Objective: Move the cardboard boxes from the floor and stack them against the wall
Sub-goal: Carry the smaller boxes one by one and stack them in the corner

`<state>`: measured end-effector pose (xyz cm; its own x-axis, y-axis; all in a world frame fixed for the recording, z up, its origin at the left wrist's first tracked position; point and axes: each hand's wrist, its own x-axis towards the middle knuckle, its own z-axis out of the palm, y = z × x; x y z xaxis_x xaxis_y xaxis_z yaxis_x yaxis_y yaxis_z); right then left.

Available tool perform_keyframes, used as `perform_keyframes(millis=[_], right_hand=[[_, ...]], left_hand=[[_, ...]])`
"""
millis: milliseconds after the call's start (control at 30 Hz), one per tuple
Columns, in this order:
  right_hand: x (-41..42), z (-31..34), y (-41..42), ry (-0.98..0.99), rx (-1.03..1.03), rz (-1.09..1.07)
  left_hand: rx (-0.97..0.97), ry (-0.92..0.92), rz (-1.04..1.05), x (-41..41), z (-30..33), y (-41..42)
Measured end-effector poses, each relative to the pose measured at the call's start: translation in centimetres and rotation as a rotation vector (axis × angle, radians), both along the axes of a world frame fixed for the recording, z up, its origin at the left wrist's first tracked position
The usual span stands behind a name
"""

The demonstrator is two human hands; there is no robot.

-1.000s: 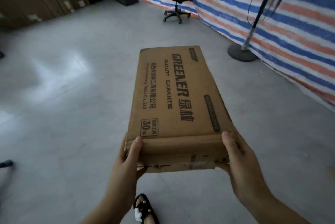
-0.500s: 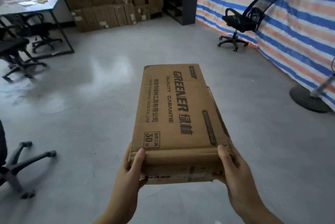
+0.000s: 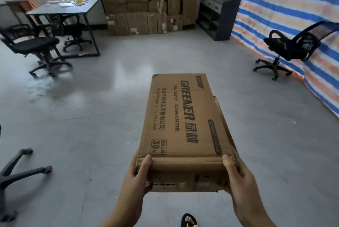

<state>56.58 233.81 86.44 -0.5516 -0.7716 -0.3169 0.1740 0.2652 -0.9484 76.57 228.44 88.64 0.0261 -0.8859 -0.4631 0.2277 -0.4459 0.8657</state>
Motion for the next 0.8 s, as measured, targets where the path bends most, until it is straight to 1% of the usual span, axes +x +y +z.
perform_keyframes(millis=[133,300,400,533,667,800], right_hand=[[-4.0,0.3,-9.1,0.012,0.025,0.079],[-6.3,0.0,-20.6,0.022,0.102,0.141],[-6.6,-0.3,-27.8,0.005,0.096,0.152],[-6.0,-0.2,-38.8,0.042,0.056,0.138],[-5.4,0.8,-49.8,0.052,0.026,0.109],[-4.6,1.6,-59.5,0.075,0.046,0.111]], left_hand=[[-0.006,0.009,0.034,-3.7,0.0,-7.9],[0.047,0.002,0.140,-5.4,-0.6,-17.7],[0.054,0.003,0.190,-5.7,-1.2,-24.5],[0.049,-0.015,0.214,-5.6,-1.5,-35.0],[0.052,-0.042,0.212,-4.8,-0.2,-46.1],[0.043,-0.037,0.197,-4.0,1.3,-56.1]])
